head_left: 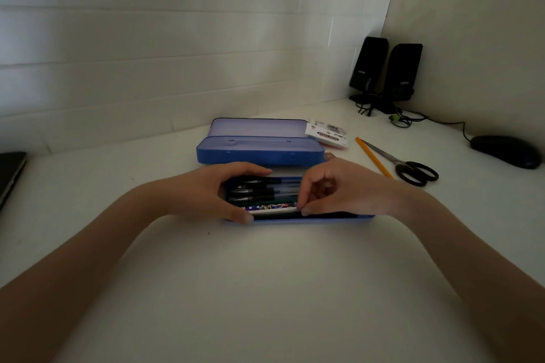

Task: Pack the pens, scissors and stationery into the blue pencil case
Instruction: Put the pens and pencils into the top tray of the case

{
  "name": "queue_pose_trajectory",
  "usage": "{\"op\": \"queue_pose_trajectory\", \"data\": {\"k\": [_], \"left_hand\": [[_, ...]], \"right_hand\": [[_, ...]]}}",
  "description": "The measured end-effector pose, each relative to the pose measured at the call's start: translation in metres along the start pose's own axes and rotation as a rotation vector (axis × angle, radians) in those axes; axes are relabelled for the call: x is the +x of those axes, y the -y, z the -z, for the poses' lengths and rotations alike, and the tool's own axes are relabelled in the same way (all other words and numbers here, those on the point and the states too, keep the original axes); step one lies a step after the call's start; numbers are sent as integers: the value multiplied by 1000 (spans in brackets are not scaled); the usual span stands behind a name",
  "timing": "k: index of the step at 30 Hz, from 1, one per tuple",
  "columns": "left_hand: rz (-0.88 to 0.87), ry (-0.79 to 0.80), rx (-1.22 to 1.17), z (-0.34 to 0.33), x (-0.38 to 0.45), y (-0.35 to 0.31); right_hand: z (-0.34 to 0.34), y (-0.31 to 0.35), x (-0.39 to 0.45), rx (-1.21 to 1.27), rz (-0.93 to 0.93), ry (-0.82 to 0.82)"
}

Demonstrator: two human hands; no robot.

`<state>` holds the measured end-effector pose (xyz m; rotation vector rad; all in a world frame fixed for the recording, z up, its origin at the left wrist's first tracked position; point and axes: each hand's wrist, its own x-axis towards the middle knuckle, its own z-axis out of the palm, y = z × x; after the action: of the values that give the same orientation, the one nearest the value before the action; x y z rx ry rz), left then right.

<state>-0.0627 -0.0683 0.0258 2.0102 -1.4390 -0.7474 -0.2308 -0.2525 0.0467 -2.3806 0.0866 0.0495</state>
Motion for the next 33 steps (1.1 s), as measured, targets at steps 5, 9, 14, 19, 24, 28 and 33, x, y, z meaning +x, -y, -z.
{"op": "queue_pose_trajectory", "data": {"k": [5,9,14,19,24,28,33], "left_hand": [[5,-17,31,0,0,1],[-9,-46,73,-3,0,1],[1,-44,74,-3,0,0],[0,-50,71,-4,0,-1],[-12,-62,71,-4,-1,-1],[-12,-76,66,-5,0,0],[-27,-72,49,-5,0,0]], "right_hand": [[12,-2,-2,30,8,-233],[30,-32,-2,-125,-149,-669],[38,-76,-3,-476,-489,-866],[37,-78,-3,-544,-617,-786],[29,-72,6,-679,-676,-691],[24,-67,13,-741,-710,-605],[22,-61,19,-789,-730,-525]]}}
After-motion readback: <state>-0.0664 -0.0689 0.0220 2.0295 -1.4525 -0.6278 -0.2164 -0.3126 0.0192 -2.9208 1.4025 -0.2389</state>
